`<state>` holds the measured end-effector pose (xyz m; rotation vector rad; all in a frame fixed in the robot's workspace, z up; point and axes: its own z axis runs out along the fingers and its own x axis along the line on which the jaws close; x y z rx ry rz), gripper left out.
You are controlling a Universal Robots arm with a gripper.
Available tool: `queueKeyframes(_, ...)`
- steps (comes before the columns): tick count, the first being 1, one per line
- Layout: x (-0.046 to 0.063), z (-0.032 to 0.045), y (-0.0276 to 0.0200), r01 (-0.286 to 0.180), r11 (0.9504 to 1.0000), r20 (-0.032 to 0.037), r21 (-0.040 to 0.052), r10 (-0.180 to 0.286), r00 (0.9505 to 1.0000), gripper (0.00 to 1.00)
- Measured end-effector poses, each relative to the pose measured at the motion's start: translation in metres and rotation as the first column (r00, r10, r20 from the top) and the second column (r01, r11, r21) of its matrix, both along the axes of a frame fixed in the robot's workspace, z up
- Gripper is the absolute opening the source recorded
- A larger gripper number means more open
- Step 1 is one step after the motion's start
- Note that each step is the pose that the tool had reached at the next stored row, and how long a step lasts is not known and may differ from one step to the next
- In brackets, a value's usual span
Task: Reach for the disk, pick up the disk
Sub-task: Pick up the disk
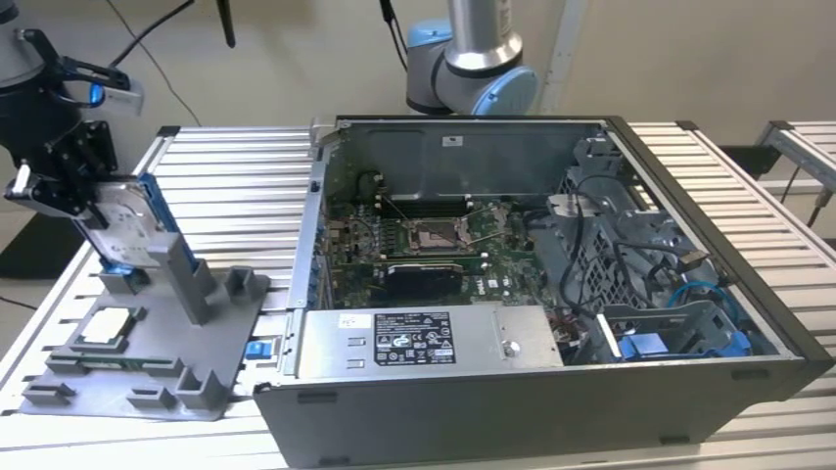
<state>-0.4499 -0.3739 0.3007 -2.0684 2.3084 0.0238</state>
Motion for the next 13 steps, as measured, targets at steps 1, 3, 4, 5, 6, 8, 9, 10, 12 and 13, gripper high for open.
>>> queueKeyframes(1,0.0,0.0012,0.0,0.0,1.0,0.0,0.0,0.0,1.0,0.0)
queueKeyframes(3,0.0,0.0053,0.0,-0.001,1.0,-0.0001,0.0,0.001,1.0,0.0)
queueKeyframes(4,0.0,0.0075,0.0,-0.001,1.0,0.0001,0.0,0.001,1.0,0.0)
queueKeyframes(5,0.0,0.0098,0.0,-0.001,1.0,0.0,0.0,0.001,1.0,0.0)
queueKeyframes(6,0.0,0.0124,0.0,-0.001,1.0,0.0,0.0,0.001,1.0,0.0)
queueKeyframes(8,0.0,0.0183,0.0,-0.001,1.0,0.0,0.0,0.001,1.0,0.0)
queueKeyframes(9,0.0,0.0214,0.0,-0.001,1.0,0.0,0.0,0.001,1.0,0.0)
queueKeyframes(10,0.0,0.0244,0.0,-0.001,1.0,0.0,0.0,0.001,1.0,0.0)
queueKeyframes(12,0.0,0.0294,0.0,-0.001,1.0,-0.0002,-0.0001,0.001,1.0,0.0)
queueKeyframes(13,0.0,0.0318,0.0,-0.001,1.0,0.0,0.0,0.001,1.0,0.0)
